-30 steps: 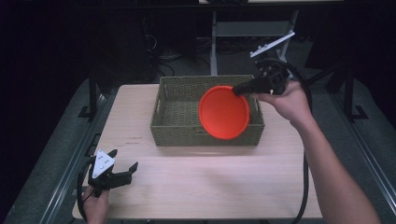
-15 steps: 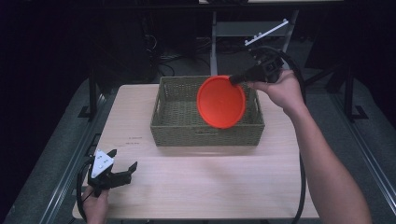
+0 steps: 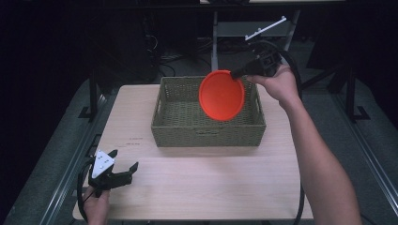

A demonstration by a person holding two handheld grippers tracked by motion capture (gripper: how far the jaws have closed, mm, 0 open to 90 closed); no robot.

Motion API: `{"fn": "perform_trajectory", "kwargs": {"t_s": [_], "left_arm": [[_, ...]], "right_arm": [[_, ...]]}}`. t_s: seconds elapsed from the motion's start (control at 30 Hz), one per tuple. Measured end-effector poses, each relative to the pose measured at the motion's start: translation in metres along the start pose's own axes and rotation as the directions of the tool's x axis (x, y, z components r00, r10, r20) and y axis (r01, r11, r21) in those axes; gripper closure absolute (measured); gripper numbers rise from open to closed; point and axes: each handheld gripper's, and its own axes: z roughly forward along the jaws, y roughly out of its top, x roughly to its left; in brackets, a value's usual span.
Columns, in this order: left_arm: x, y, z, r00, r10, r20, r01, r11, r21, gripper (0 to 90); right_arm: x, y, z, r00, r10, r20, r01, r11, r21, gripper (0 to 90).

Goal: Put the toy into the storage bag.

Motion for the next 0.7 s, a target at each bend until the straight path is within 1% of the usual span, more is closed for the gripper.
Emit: {"fn": "perform_trajectory", "kwargs": {"t_s": [0.1, 0.33, 0.37, 0.47, 0.5, 0.57, 0.63, 0.7], "left_arm": [[0.0, 0.0, 0.0, 1.0, -0.003, 0.0, 0.003, 1.0, -0.003, 12.8], [0.0, 0.0, -0.001, 1.0, -0.001, -0.004, 0.001, 1.0, -0.006, 12.8], [0.0, 0.0, -0.001, 1.0, -0.001, -0.005, 0.001, 1.0, -0.006, 12.8], [0.0, 0.0, -0.001, 1.0, -0.003, -0.005, 0.003, 1.0, -0.007, 12.8], [0.001, 0.0, -0.002, 1.0, 0.003, -0.006, -0.003, 1.0, -0.006, 12.8], [0.001, 0.0, -0.002, 1.0, -0.001, -0.007, 0.001, 1.0, -0.005, 12.8], [0.002, -0.001, -0.002, 1.0, 0.0, -0.009, 0.0, 1.0, -0.008, 12.8], [0.002, -0.001, -0.002, 0.9999, -0.004, -0.01, 0.004, 0.9999, -0.014, 12.8]], "right_arm": [[-0.004, 0.002, 0.002, 0.9999, 0.017, 0.003, -0.017, 0.9999, 0.004, 82.2], [-0.01, 0.009, 0.01, 0.9995, 0.025, 0.018, -0.026, 0.9996, 0.01, 82.1], [-0.011, 0.01, 0.012, 0.9993, 0.032, 0.02, -0.032, 0.9994, 0.01, 82.2], [-0.013, 0.012, 0.017, 0.999, 0.029, 0.034, -0.03, 0.9993, 0.021, 82.1], [-0.014, 0.012, 0.018, 0.9987, 0.036, 0.036, -0.037, 0.999, 0.024, 82.1], [-0.018, 0.012, 0.025, 0.9974, 0.052, 0.05, -0.054, 0.9979, 0.037, 82.1], [-0.019, 0.011, 0.028, 0.9972, 0.054, 0.051, -0.056, 0.9976, 0.04, 82.1], [-0.024, 0.008, 0.035, 0.9964, 0.066, 0.052, -0.069, 0.9968, 0.042, 82.2]]}}
